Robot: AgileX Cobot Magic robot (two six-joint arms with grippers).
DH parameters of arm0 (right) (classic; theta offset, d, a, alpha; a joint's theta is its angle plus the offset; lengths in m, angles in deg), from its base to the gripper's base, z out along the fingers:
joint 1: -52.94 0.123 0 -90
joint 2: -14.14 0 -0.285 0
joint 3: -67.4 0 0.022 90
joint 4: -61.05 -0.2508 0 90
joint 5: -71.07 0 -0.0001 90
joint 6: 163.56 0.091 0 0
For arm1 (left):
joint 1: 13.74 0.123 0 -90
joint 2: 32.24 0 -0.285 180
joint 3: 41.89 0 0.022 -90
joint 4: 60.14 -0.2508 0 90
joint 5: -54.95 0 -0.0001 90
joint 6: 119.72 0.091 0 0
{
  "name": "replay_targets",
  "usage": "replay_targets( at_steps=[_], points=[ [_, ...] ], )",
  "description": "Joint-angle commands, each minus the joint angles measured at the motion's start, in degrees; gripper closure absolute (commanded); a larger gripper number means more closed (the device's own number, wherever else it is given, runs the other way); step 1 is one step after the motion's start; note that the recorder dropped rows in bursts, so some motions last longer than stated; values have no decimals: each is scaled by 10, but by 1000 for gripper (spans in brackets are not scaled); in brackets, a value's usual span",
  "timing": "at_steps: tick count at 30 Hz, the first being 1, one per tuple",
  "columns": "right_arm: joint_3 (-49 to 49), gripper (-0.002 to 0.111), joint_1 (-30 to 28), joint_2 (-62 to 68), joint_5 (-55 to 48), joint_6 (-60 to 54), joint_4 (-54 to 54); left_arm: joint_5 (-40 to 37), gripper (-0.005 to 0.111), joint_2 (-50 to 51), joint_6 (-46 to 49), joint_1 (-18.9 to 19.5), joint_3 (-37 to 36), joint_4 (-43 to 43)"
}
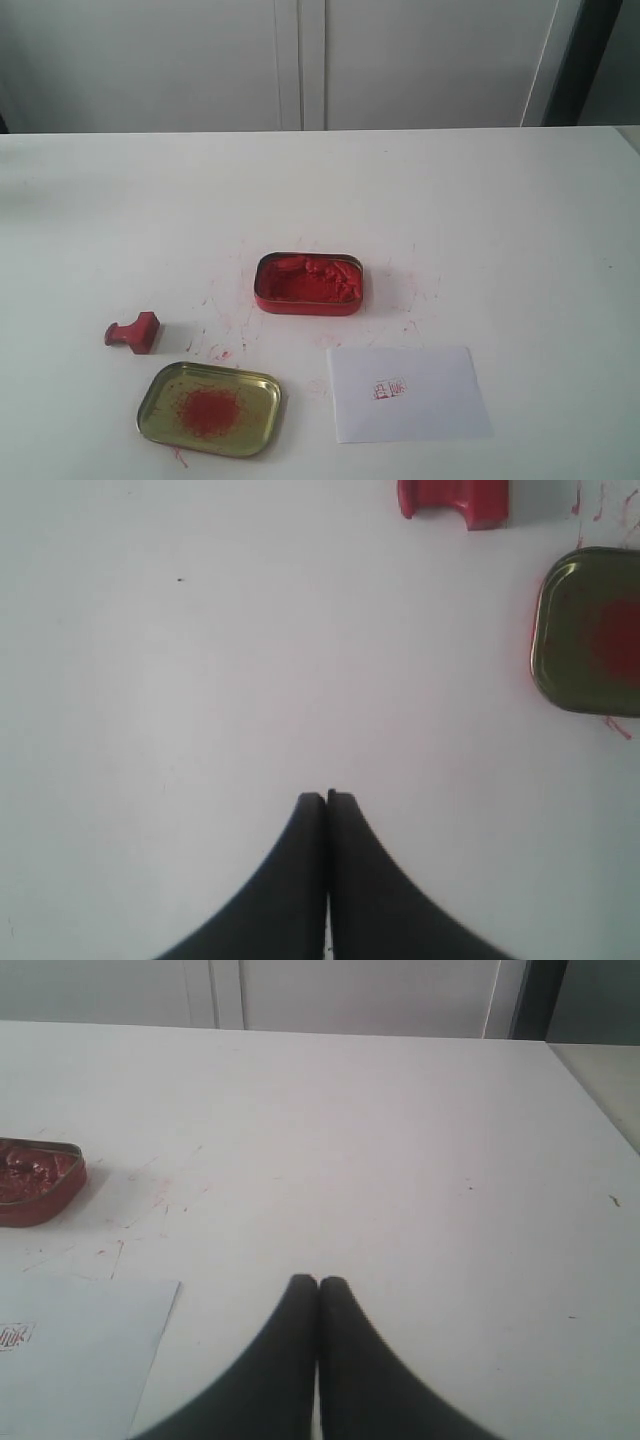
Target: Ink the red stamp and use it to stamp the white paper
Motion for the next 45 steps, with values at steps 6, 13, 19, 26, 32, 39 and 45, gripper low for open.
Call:
replay_targets(
  at_steps=[6, 13, 19, 26, 32, 39, 45],
  points=[
    [3, 108, 1, -3, 8, -2, 1, 34, 107, -78, -5, 0, -4, 11],
    [3, 108, 1, -3, 8, -2, 1, 79, 107, -152, -5, 0, -40, 10],
    [3, 108, 1, -3, 8, -2, 1, 114, 107, -215, -5, 45, -107, 23],
    [3, 108, 1, -3, 8, -2, 1, 124, 107, -297, -5, 102, -172, 23],
    [3, 108, 1, -3, 8, -2, 1, 155, 107, -376, -6, 128, -233, 23],
    [3, 108, 1, -3, 8, -2, 1, 206, 107, -469, -7, 136, -299, 22],
    [3, 108, 1, -3, 8, -2, 1, 237, 107, -534, -7, 137, -336, 22]
  ],
)
